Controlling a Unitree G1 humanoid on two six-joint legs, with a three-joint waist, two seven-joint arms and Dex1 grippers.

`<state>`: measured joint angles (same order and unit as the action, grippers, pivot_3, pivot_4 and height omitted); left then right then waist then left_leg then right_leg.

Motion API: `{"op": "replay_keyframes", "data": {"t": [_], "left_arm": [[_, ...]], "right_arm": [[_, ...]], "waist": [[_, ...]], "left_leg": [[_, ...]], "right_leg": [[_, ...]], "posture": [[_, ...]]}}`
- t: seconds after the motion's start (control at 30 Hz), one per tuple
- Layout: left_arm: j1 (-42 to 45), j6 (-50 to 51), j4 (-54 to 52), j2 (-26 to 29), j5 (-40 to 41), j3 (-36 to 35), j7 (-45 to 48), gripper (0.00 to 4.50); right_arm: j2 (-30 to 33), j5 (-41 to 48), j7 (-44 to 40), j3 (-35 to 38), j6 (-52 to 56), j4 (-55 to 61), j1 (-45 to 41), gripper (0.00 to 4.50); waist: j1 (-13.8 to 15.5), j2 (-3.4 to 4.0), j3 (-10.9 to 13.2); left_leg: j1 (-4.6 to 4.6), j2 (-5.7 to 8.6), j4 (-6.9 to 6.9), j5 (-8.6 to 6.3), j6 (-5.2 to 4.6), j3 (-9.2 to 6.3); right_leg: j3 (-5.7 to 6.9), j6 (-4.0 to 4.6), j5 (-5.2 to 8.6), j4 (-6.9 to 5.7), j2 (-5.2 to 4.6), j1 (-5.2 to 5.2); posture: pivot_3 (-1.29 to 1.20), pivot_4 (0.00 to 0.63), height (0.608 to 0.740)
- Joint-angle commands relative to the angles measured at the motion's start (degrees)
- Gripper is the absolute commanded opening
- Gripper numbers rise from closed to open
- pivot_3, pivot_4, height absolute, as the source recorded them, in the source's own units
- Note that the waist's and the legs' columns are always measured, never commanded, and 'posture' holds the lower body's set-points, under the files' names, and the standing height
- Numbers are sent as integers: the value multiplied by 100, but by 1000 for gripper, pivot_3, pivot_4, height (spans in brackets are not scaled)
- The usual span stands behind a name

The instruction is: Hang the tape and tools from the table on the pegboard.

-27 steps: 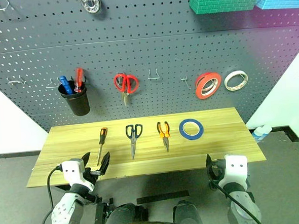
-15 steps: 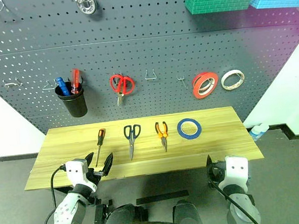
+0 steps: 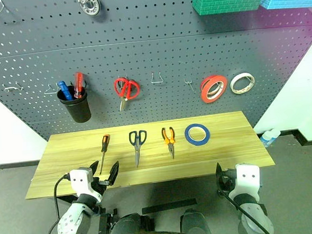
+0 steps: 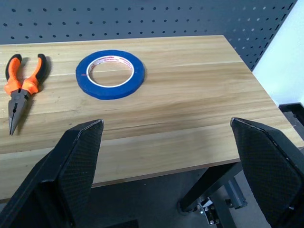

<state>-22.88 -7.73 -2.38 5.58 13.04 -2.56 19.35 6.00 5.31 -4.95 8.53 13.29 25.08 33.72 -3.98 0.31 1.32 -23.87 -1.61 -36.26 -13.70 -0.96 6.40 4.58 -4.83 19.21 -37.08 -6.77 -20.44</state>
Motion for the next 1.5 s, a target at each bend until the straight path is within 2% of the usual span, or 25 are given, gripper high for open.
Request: {"op": "replay_keyframes", "data": {"t": [0.03,0.33,0.63,0.8,0.87,0.9,0.93,1.07,1.17,1.5], "left_arm": [[-8,-86,-233,53,52,-86,12,4437],[-90,-71,-203,26,137,-71,109,4437],[-315,-171,-509,-68,-260,397,51,4437],[-476,-105,-726,-120,-382,823,94,4437],[-568,-123,-796,-207,-521,1056,2,4437],[-620,-138,-848,-236,-556,1105,-43,4437],[-648,-135,-895,-239,-564,1139,-58,4437],[-726,-152,-1014,-234,-693,1453,-94,4437],[-739,-130,-1059,-276,-740,1546,-186,4437],[-666,-44,-1166,-275,-709,1716,-206,4437]], "right_arm": [[49,37,-37,100,-90,303,-26,4500],[121,58,-216,14,-94,339,-44,4500],[312,-8,-298,-72,284,1178,-55,4500],[235,-77,-322,-850,662,1617,-39,4500],[748,285,-811,-261,639,57,-1316,4500],[936,449,-1013,-77,664,-409,-1704,4500],[1066,575,-1177,8,671,-686,-1934,4500],[1149,730,-1400,-7,711,-787,-2068,4500],[1152,705,-1401,-23,729,-783,-2159,4500],[1124,494,-1356,-153,479,-1214,-2489,4500]], "waist": [[1,0,0],[11,0,0],[102,-1,1],[161,4,1],[107,-7,10],[89,-28,22],[118,-18,21],[240,-12,15],[297,23,3],[296,24,4]], "left_leg": [[0,0,0,0,0,0],[0,0,1,0,0,0],[0,0,2,0,0,0],[0,-1,5,0,0,-1],[0,0,6,0,0,-1],[7,0,3,-1,0,0],[9,-1,-7,-3,-4,3],[4,-2,10,-9,-15,2],[-15,-8,17,-8,-21,3],[-18,-10,-17,-18,-18,3]], "right_leg": [[0,0,0,0,0,0],[0,0,0,1,-1,0],[0,0,1,4,0,0],[0,1,1,4,0,-2],[-1,1,2,7,-1,-1],[-1,5,-2,14,-1,3],[10,11,-20,30,-8,11],[25,-1,-43,80,-6,18],[28,-9,-42,74,6,-6],[39,-12,-44,71,8,5]], "posture": [[-138,0,740],[-101,0,740],[-72,0,740],[-71,0,740],[-73,0,740],[-66,0,740],[-68,0,740],[-69,0,740],[-72,0,740],[-75,0,740]]}}
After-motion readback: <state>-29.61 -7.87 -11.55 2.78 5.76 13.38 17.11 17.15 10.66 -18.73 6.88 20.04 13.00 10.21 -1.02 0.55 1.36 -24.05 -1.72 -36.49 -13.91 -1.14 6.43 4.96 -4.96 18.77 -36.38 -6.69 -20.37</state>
